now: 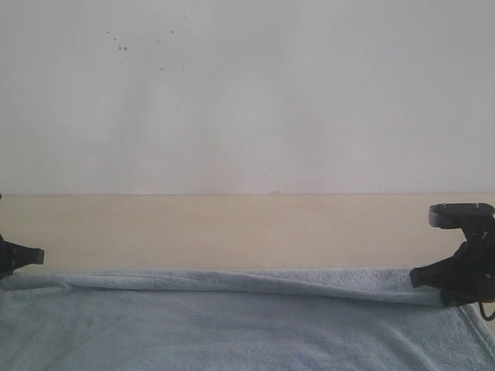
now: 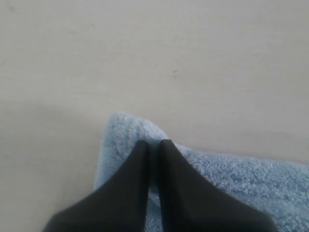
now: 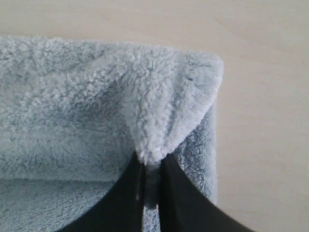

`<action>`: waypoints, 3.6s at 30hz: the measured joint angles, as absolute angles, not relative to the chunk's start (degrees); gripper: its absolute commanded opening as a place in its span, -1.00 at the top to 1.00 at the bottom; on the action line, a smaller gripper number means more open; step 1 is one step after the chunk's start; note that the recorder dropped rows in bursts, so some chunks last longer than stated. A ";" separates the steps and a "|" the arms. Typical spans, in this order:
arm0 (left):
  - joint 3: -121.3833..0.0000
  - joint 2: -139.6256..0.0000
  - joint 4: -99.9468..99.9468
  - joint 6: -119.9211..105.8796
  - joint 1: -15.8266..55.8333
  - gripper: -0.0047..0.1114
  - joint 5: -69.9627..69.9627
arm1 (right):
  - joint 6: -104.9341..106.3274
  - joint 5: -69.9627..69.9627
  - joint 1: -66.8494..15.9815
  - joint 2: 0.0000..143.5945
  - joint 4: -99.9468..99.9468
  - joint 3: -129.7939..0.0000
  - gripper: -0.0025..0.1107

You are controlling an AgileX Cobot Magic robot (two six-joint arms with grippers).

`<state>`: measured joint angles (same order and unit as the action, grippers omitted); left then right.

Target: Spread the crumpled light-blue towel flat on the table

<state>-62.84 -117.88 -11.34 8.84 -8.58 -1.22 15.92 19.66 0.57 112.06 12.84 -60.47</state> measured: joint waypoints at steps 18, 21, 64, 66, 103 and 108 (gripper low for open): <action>-62.84 -117.88 -11.49 8.84 -8.58 0.81 -1.21 | 15.81 24.36 0.57 112.32 13.06 -77.16 0.92; -62.84 -117.88 -11.49 8.84 -8.58 0.81 -0.39 | 15.04 26.81 0.57 117.21 13.44 -83.21 0.92; -61.57 -111.14 -11.49 8.84 -8.58 0.81 2.19 | 27.82 38.45 1.11 115.31 21.60 -76.78 0.96; -61.57 -111.14 -11.49 8.84 -8.58 0.81 2.19 | 28.29 37.91 1.09 114.43 21.60 -73.82 0.96; -31.95 -81.38 -10.90 19.33 2.91 0.32 -3.57 | 26.81 27.42 1.09 99.20 26.09 -47.59 0.96; -31.59 -81.29 -11.03 19.33 3.41 0.34 -10.91 | 27.06 25.85 1.09 95.95 26.58 -42.13 0.96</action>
